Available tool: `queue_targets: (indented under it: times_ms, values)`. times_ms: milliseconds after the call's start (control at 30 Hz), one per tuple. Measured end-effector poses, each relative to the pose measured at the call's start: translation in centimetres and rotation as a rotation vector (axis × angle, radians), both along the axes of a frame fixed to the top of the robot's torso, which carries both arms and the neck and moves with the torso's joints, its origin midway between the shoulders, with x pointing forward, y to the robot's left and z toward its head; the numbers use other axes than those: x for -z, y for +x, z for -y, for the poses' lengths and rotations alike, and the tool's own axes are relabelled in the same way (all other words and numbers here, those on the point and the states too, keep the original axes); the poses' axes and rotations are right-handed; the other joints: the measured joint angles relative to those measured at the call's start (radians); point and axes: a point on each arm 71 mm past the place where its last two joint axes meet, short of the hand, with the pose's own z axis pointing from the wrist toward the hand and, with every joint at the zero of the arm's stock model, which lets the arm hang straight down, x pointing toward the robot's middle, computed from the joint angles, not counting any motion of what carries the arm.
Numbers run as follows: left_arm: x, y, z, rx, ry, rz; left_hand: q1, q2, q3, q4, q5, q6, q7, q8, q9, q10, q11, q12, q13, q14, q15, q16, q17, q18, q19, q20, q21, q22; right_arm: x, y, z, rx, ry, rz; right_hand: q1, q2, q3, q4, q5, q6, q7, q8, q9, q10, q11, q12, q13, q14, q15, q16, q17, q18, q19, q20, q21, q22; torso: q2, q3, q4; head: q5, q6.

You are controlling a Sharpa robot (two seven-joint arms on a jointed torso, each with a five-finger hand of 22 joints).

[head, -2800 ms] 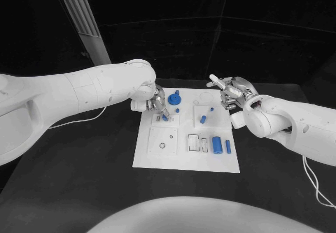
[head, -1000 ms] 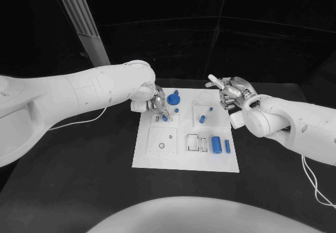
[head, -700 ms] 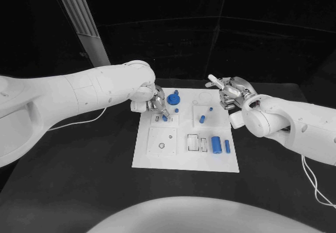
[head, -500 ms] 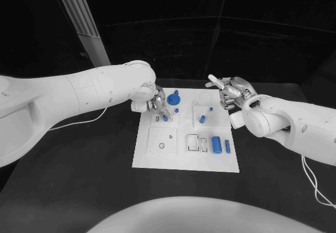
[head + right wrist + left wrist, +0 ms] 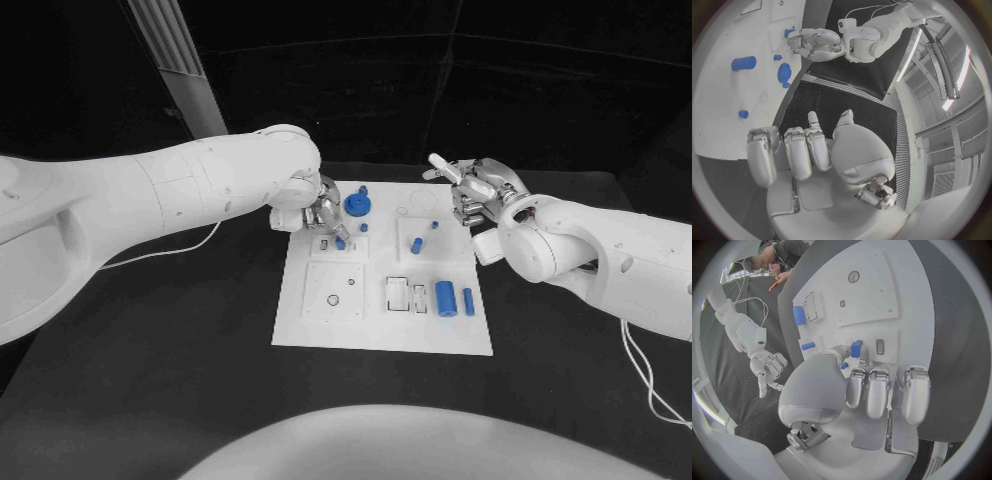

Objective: Assemble the parts on the task board

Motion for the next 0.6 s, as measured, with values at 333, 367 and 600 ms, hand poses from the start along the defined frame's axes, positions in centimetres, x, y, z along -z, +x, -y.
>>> queue_targets:
  times_ms: [333, 367, 600]
  values:
    - [0.01, -0.02, 0.04, 0.001, 0.001, -0.002, -0.01, -0.008, 0.006, -0.002, -0.058, 0.0, 0.0, 0.0, 0.015, 0.0, 0.0, 0.0, 0.0, 0.0, 0.0, 0.0, 0.0, 0.0, 0.0, 0.007, 0.0, 0.0, -0.01, -0.02, 0.01, 0.0, 0.0, 0.0, 0.0, 0.0, 0.0, 0.0, 0.0, 0.0, 0.0, 0.0, 0.0, 0.0, 0.0, 0.0, 0.0, 0.0, 0.0, 0.0, 0.0, 0.0, 0.0, 0.0, 0.0, 0.0, 0.0, 0.0002, 0.0, -0.001, 0.0]
    - [0.01, -0.02, 0.05, 0.001, 0.001, -0.002, -0.012, -0.009, 0.006, -0.002, -0.063, 0.001, 0.001, 0.0, 0.021, 0.0, 0.0, 0.0, 0.0, 0.0, 0.0, 0.0, 0.0, 0.0, 0.0, 0.007, 0.0, 0.0, -0.01, -0.02, 0.02, 0.0, 0.0, 0.0, 0.0, 0.0, 0.0, 0.0, 0.0, 0.0, 0.0, 0.0, 0.0, 0.0, 0.0, 0.0, 0.0, 0.0, 0.0, 0.0, 0.0, 0.0, 0.0, 0.0, 0.0, 0.0, 0.0, 0.0002, 0.0, -0.001, 0.0]
    - [0.01, 0.01, 0.07, 0.002, 0.003, -0.005, -0.014, -0.011, 0.017, -0.012, -0.085, 0.002, 0.001, -0.006, 0.034, 0.0, 0.0, 0.0, 0.0, 0.0, 0.0, 0.0, 0.0, 0.0, 0.0, 0.007, 0.0, 0.0, -0.01, -0.03, 0.04, 0.0, 0.0, 0.0, 0.0, 0.0, 0.0, 0.0, 0.0, 0.0, 0.0, 0.0, 0.0, 0.0, 0.0, 0.0, 0.0, 0.0, 0.0, 0.0, 0.0, 0.0, 0.0, 0.0, 0.0, 0.0, 0.0, -0.0002, 0.0, -0.002, 0.0]
